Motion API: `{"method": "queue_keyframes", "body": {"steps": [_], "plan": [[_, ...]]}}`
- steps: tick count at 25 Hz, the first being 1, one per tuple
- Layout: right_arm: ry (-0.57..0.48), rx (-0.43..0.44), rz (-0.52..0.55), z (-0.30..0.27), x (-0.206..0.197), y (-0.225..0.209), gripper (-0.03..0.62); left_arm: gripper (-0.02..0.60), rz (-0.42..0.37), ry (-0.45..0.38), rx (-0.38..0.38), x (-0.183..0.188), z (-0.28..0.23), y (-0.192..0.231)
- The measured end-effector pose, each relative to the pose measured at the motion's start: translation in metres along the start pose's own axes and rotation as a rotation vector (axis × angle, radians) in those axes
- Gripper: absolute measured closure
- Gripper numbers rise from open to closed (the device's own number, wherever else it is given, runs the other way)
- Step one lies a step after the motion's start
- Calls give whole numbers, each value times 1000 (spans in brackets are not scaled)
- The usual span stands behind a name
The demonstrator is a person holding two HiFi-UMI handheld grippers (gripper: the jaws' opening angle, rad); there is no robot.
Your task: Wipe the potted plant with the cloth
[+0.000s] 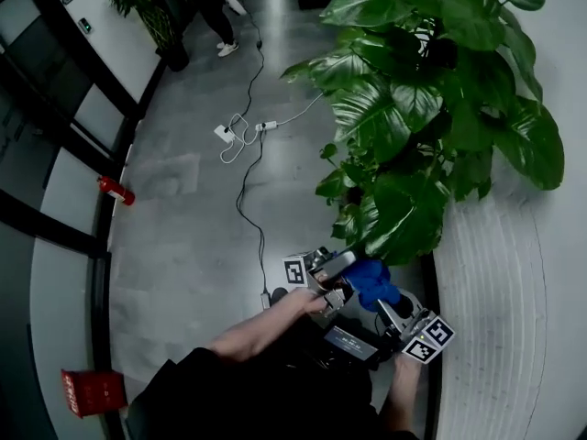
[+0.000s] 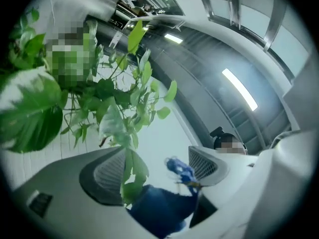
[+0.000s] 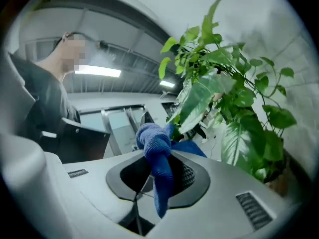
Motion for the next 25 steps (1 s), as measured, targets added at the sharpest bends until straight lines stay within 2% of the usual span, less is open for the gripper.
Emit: {"method": "queue_keyframes", "body": {"steps": [4,7,10,13,16,21,25], "plan": [[-134,-44,-235,-99,-37,23,500,181,-107,-41,31,98,39,-55],[-123,-42,-353,-168,-77,31,500,181,-185,-68,82,164,72,-77],[-101,-22,-423,-234,-103,33,500,181,-256,-95,136,223,98,-96],[-119,37,-463,-300,-106,38,500,181,-360,-73,181,274,113,-115],[-119,68,-491,-352,-109,36,500,181,-411,-68,194,310,125,-124],[-51,47,-495,-404,-136,35,500,181,-432,-75,227,347,148,-136],[-7,56,-484,-432,-150,45,500,181,-439,-105,222,370,161,-144]]}}
Point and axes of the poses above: the fingertips, and each gripper's own axes: z backward along the fingers, y to its left, x out of its top, the point moved 6 cm from there along z, backward along the fingers, and after that the axes turned 13 degrees about -y, right-handed, at the moved point
